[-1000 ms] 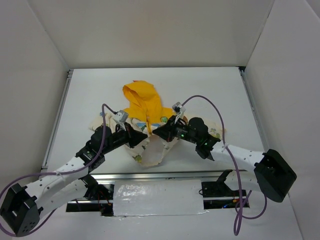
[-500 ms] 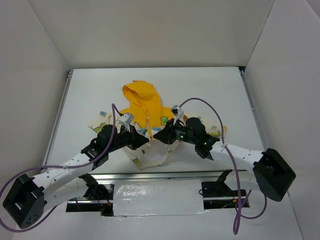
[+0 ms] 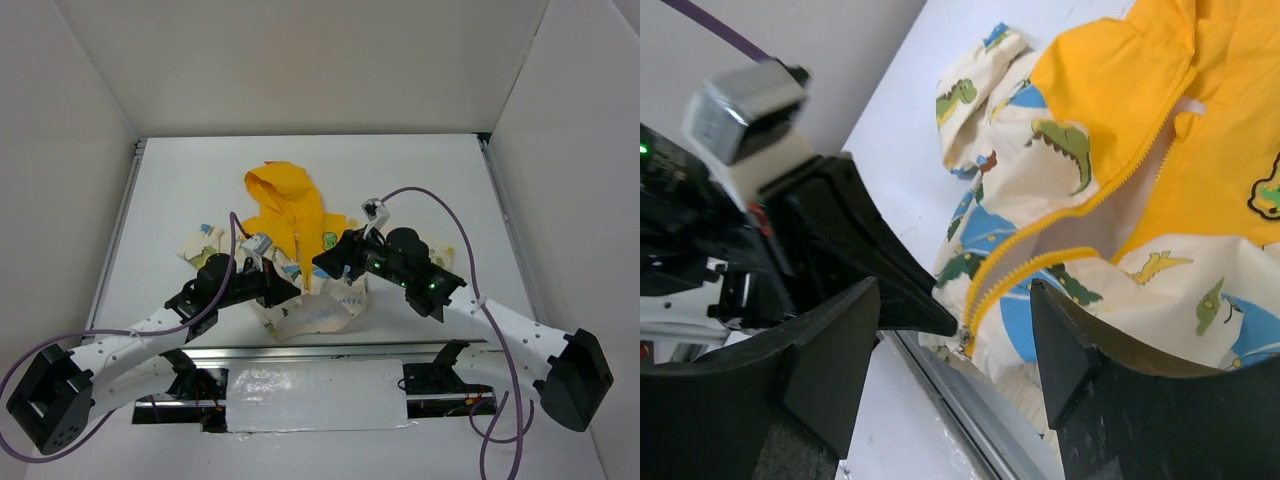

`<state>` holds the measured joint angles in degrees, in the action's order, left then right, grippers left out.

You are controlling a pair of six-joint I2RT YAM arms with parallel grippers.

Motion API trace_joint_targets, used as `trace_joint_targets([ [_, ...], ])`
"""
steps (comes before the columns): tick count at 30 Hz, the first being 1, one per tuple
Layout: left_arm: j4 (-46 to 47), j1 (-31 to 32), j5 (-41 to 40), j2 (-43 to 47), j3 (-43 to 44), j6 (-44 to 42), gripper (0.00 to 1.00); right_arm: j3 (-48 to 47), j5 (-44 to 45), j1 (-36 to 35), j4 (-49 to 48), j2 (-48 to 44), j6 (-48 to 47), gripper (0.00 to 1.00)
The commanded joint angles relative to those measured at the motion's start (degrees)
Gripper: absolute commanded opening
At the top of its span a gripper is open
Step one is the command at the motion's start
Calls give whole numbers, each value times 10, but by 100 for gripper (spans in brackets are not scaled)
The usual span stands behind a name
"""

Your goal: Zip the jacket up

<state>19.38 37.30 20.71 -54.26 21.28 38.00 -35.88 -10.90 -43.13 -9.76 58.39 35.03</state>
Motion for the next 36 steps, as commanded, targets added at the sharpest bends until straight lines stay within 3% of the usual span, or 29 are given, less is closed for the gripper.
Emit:
trace_joint_targets([
  [1,44,3,27,-8,-6,10,0,-26,23,2,50,-35,16,69],
  [9,40,3,24,-12,7,12,0,54,-24,-73,2,-74,65,68],
  [15,40,3,31,-19,12,13,0,117,51,-152,-53,-72,120,67],
  [26,49,4,45,-19,18,21,0,171,108,-159,-183,4,128,56],
  [36,54,4,57,-31,27,23,0,164,140,-165,-252,71,118,53],
])
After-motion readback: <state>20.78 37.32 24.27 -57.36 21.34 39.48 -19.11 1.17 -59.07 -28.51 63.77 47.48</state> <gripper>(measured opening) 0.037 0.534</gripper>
